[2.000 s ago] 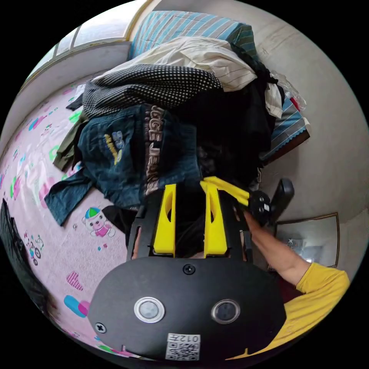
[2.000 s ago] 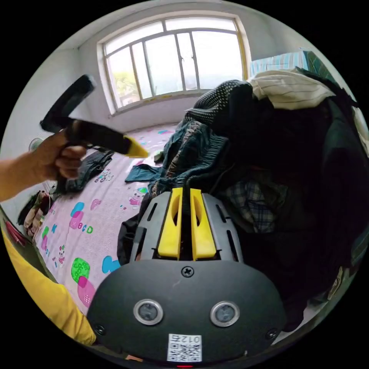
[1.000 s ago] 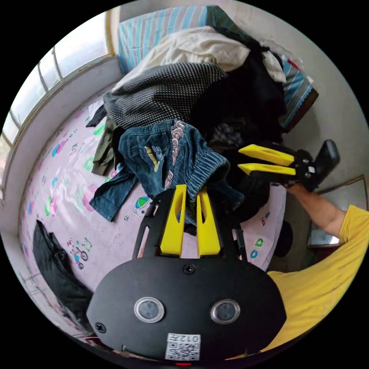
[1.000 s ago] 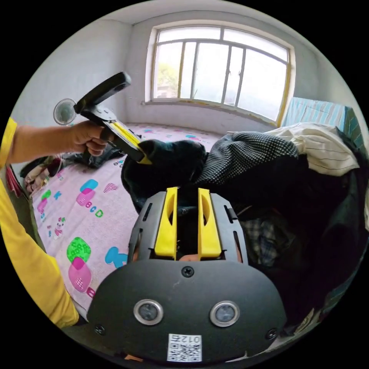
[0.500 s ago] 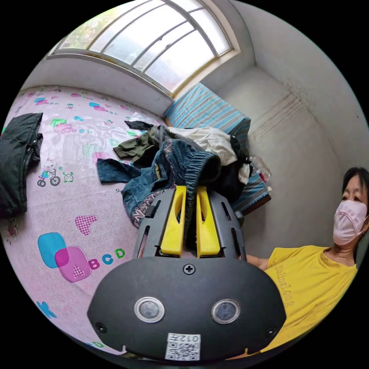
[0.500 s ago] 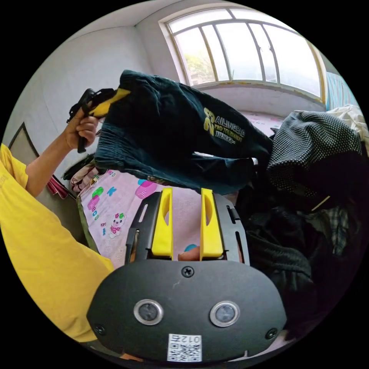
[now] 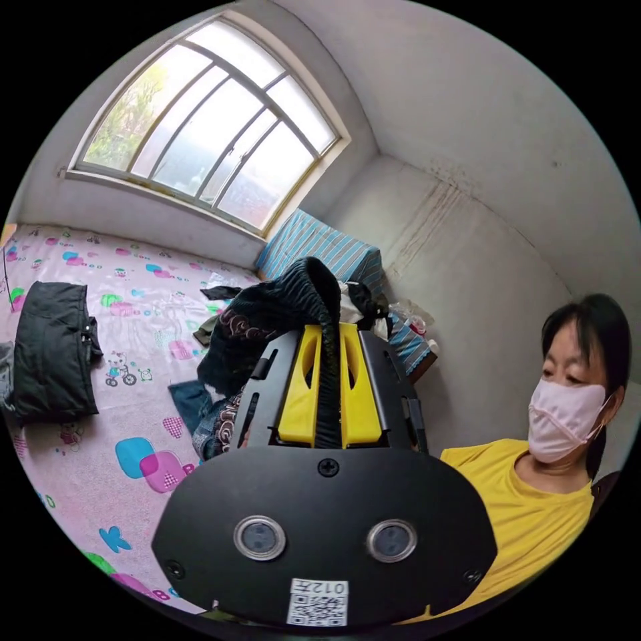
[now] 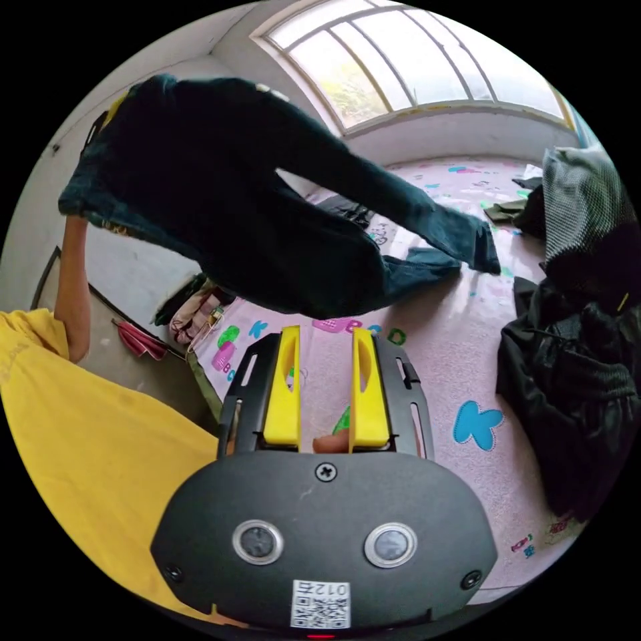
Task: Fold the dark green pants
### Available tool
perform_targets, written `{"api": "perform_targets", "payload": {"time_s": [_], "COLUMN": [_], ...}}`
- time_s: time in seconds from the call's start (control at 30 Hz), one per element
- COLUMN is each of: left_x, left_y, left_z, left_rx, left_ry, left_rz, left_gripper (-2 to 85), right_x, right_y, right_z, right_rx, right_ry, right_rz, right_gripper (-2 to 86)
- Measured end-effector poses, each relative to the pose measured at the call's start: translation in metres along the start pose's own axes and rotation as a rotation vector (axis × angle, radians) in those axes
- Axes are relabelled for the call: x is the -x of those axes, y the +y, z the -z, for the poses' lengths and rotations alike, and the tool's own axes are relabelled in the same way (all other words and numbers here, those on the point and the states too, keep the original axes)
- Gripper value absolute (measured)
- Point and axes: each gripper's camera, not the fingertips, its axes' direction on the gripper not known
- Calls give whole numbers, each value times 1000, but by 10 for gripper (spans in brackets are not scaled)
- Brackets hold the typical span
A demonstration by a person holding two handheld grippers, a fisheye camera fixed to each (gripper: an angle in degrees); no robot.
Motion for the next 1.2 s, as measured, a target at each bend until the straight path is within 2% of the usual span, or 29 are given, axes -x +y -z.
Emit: {"api": "perform_targets", "payload": {"time_s": [0.27,0.6,0.73,0.87,1.03,1.2], "left_x": [-82,-195,-227,-247,-240,-182], "left_y": [-38,-79,-86,-98,-119,-157], "left_z": [71,96,104,112,139,139], "left_rx": [-131,-213,-269,-270,-324,-306], "left_ry": [0,-91,-108,-104,-156,-191], "left_rz": [-19,-72,-84,-80,-27,158], "left_gripper": [44,48,51,54,54,51], "right_x": [114,173,190,171,108,38], "right_y": [29,26,26,15,-10,-56], "right_z": [-18,-29,-44,-64,-31,-16], "right_rx": [-141,-374,-418,-426,-451,-375], "right_ry": [77,152,252,460,332,279], "right_rz": [247,315,324,264,197,193], "right_gripper": [137,139,129,39,21,16]}}
